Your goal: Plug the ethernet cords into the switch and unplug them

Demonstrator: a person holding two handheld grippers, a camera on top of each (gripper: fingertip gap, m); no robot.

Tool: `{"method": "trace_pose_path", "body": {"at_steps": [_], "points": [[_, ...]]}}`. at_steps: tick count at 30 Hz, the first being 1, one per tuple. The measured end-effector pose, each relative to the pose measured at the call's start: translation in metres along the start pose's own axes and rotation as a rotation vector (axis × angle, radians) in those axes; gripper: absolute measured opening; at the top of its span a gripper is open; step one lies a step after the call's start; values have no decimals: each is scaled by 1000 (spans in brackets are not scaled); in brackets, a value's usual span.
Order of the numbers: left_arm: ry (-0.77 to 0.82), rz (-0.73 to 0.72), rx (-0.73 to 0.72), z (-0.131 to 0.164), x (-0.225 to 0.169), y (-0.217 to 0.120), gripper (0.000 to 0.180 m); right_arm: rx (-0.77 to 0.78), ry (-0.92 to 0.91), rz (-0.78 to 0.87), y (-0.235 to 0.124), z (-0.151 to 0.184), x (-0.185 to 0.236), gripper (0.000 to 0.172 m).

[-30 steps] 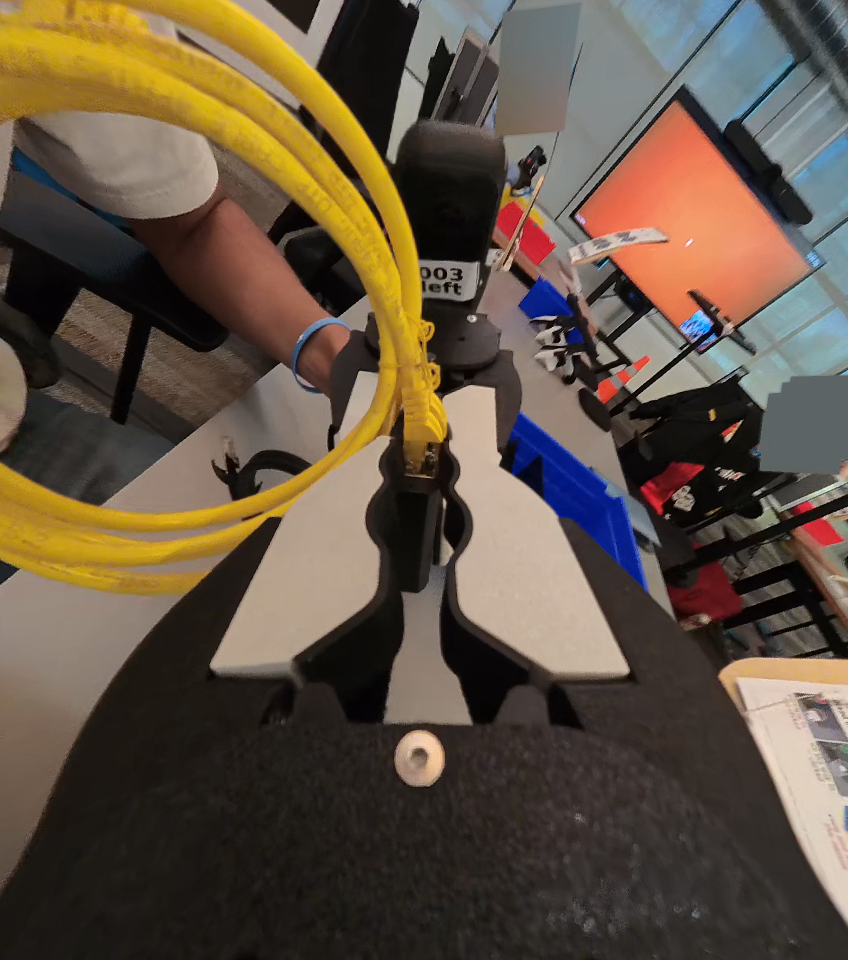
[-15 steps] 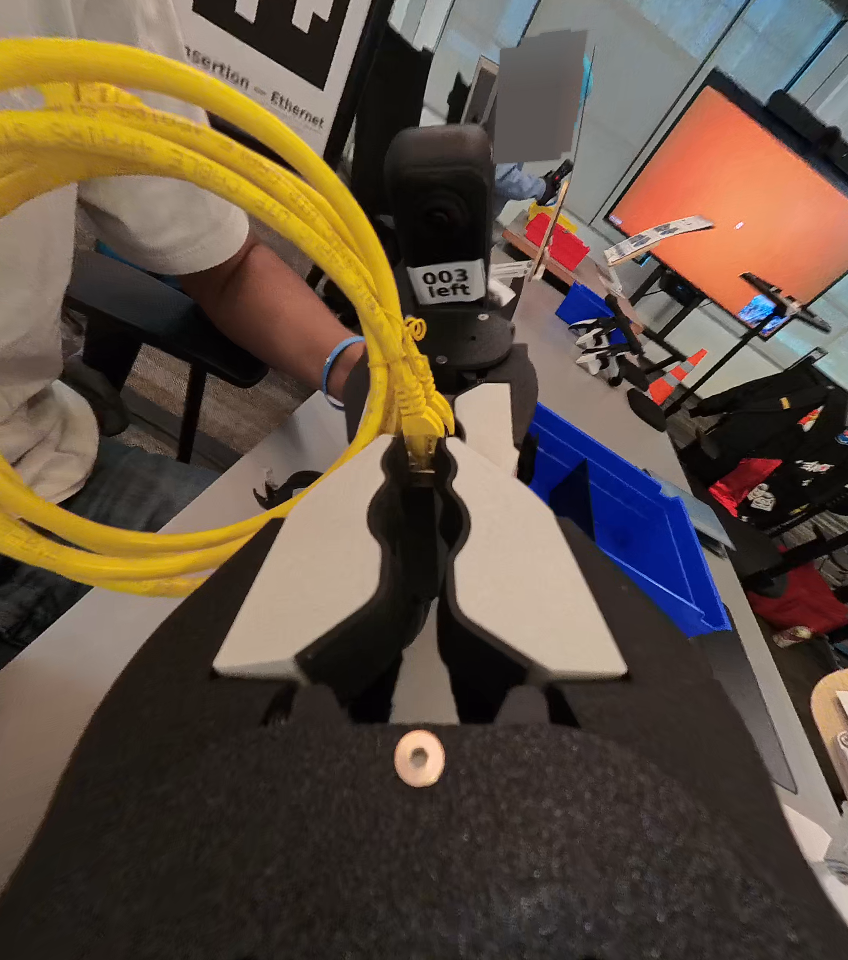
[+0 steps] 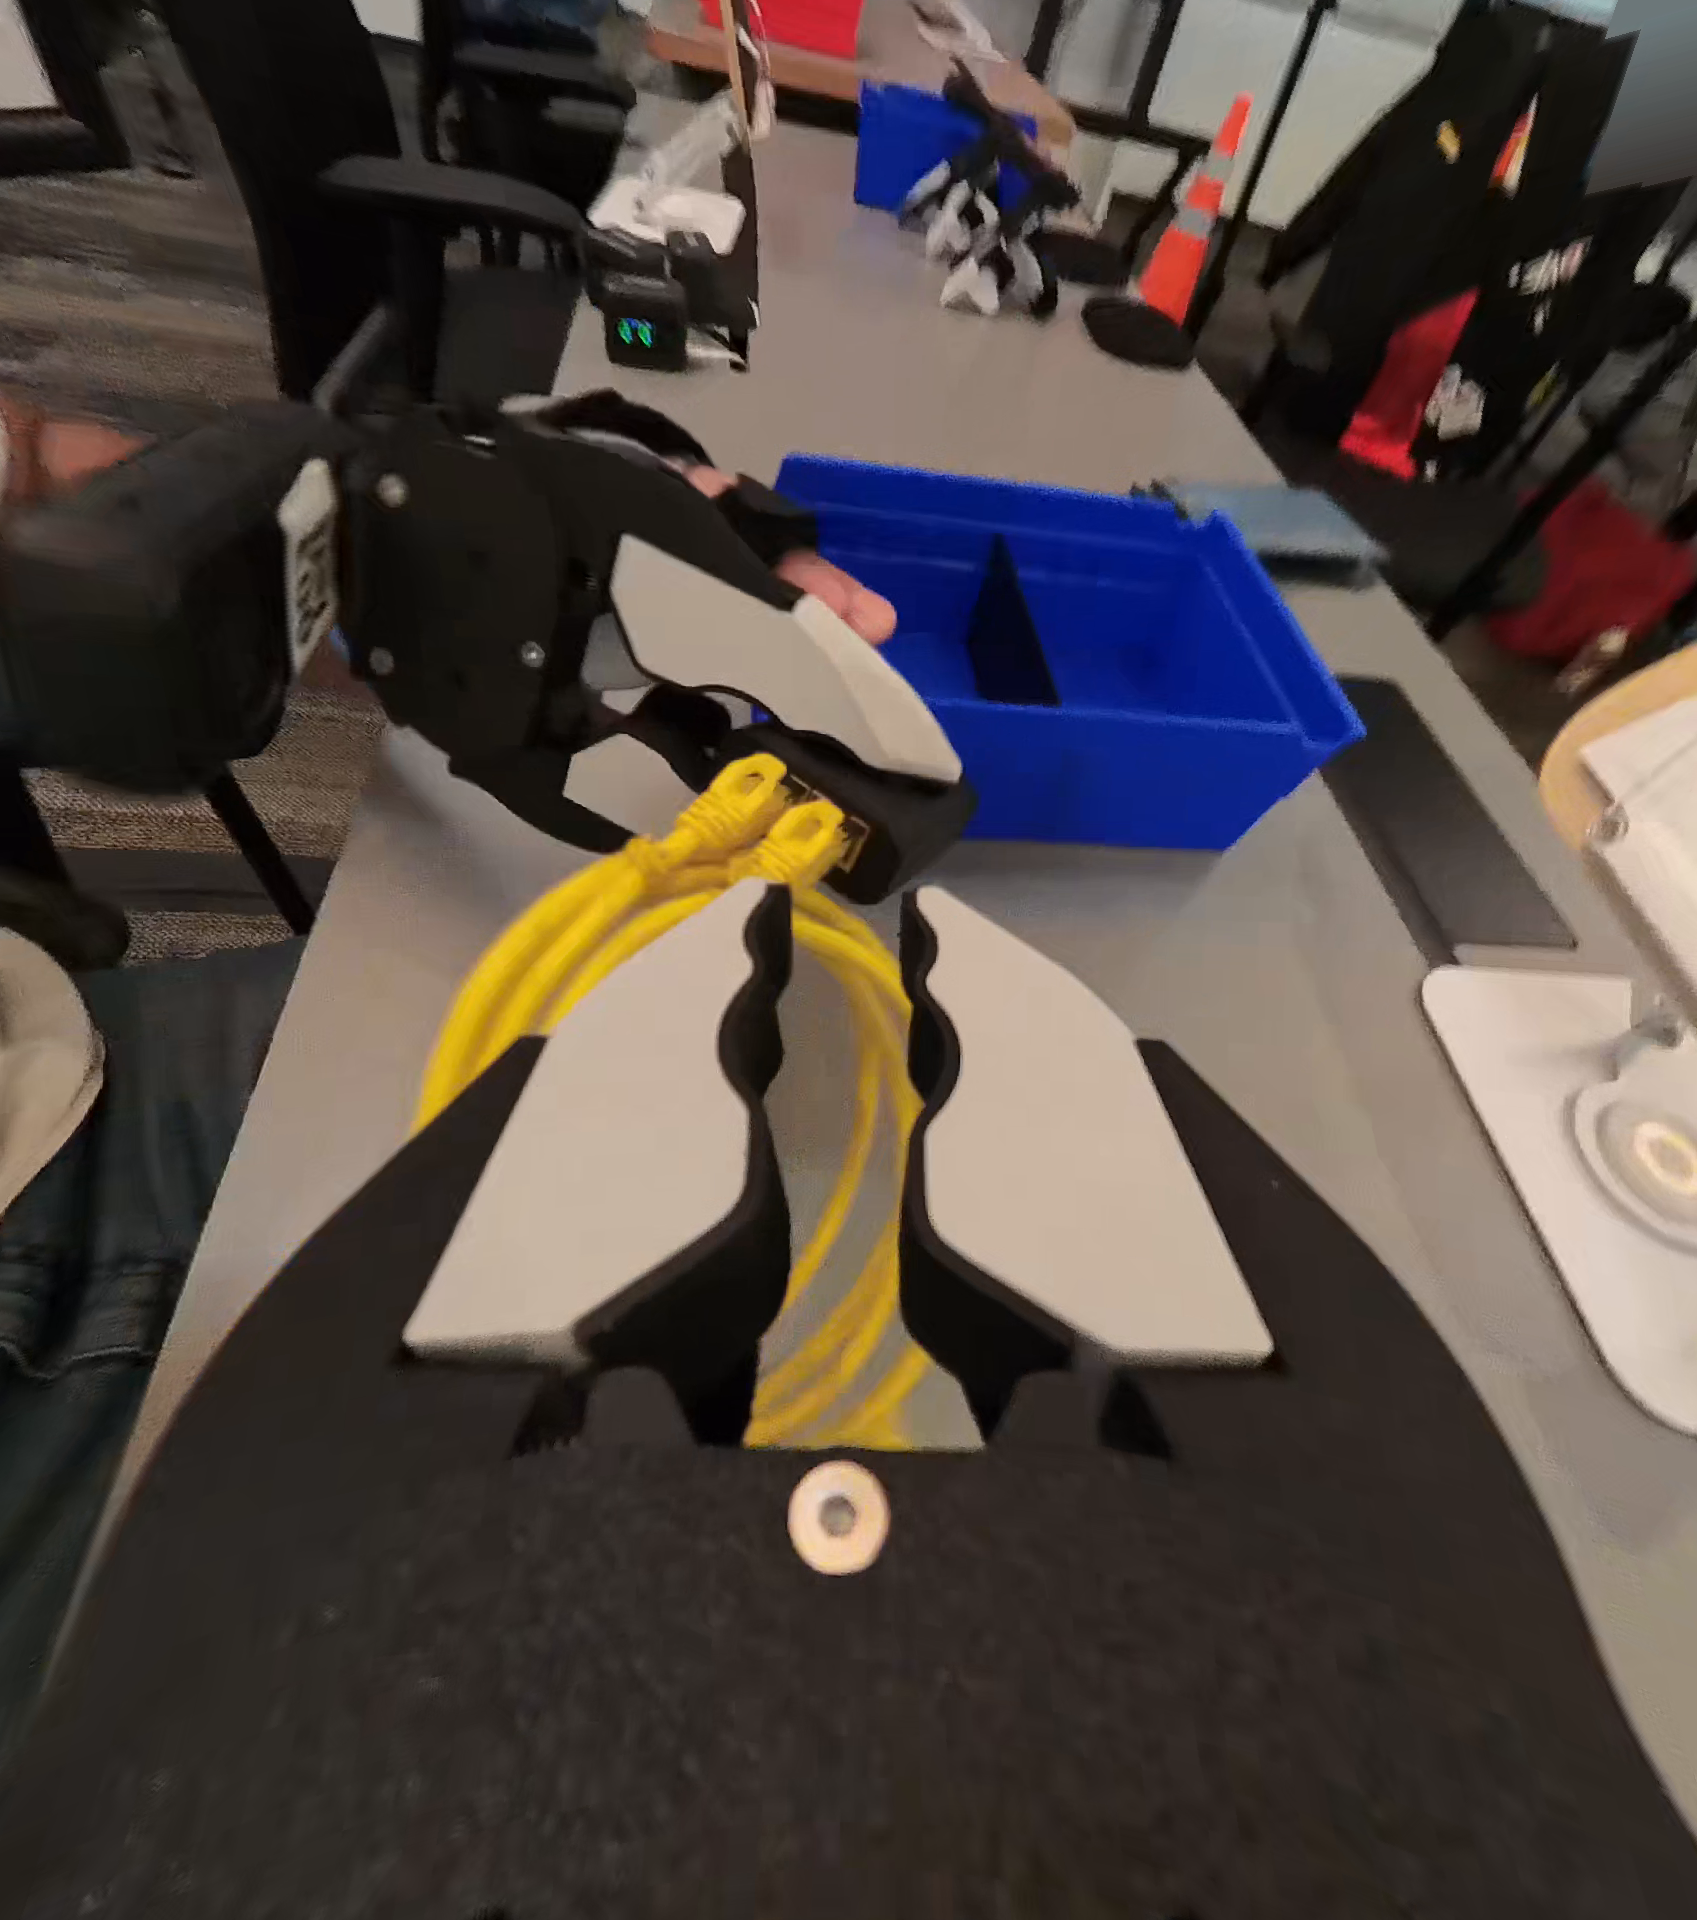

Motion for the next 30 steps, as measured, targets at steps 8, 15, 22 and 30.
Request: {"method": "trace_pose_path", "body": {"at_steps": [8,15,22,30], "points": [[215,-87,134,6,-13,6,25,206,143,96,32,9,-2,21],[235,-104,194,8,-15,9,25,217,244,115,43,15,-2,10],[201,-78,243,8,-17,14,26,267,259,143,44,16,-3,9],[281,-97,255,4,-28,18,26,311,338,105,39,21,1,8]]}}
Point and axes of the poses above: each gripper's, where its closed fingertips meet, y out along the fingers, z out of its underside, x = y × z across the jaws, the point moved 8 cm from there along -y, back along the fingers, and after that the axes turned 10 degrees about -z, right-handed, at the moved point
